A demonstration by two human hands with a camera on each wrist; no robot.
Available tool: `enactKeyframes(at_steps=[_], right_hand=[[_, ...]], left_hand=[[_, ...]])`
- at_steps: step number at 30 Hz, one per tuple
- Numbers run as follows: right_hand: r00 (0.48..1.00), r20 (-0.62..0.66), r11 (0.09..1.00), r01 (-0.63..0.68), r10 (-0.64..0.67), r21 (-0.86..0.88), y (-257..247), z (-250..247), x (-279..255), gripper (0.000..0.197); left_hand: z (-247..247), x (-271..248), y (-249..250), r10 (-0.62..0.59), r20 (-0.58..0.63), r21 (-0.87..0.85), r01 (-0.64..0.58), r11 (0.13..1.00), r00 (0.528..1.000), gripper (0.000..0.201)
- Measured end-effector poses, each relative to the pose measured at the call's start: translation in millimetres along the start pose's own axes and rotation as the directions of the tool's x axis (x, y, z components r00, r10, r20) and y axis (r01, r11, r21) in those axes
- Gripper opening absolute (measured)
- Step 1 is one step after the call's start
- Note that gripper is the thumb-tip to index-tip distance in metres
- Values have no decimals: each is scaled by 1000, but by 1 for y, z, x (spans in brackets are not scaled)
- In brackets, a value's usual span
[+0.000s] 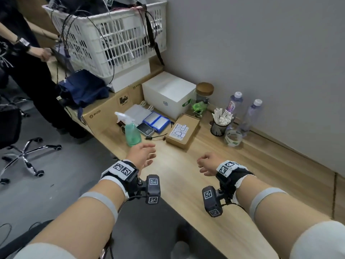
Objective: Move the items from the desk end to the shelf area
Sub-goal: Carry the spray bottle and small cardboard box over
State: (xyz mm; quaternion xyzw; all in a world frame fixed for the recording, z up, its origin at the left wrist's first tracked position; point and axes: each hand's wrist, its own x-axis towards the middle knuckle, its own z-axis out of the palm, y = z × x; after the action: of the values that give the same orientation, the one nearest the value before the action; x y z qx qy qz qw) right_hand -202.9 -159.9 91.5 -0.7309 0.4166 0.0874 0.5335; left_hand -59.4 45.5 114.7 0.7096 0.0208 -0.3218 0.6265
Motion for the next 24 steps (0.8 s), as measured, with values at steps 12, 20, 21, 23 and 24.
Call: enactKeyframes(at_steps=[12, 20, 21, 23, 24], right_hand=[[997, -83, 989, -18, 6, -148, -55, 48, 140, 30], [910, -291, 931, -343, 296, -125, -57, 59, 191, 87], [905, -293, 925, -358, 309, -127, -53, 60, 197, 91], [897, -301, 918, -375, 323, -132, -50, 64, 211, 94], [893, -305, 915, -382, 330, -129, -49, 66, 217, 96]], left_hand=[[-48, 134, 3, -124, -286, 137, 169, 976, 950, 69], [-67, 204, -6, 67, -303, 344, 44, 938, 951, 94], [-68, 213, -10, 96, -290, 342, 9, 940, 952, 85], [-65, 221, -15, 131, -282, 338, -29, 941, 950, 76], [-63, 222, -17, 129, -278, 349, -25, 937, 952, 74]])
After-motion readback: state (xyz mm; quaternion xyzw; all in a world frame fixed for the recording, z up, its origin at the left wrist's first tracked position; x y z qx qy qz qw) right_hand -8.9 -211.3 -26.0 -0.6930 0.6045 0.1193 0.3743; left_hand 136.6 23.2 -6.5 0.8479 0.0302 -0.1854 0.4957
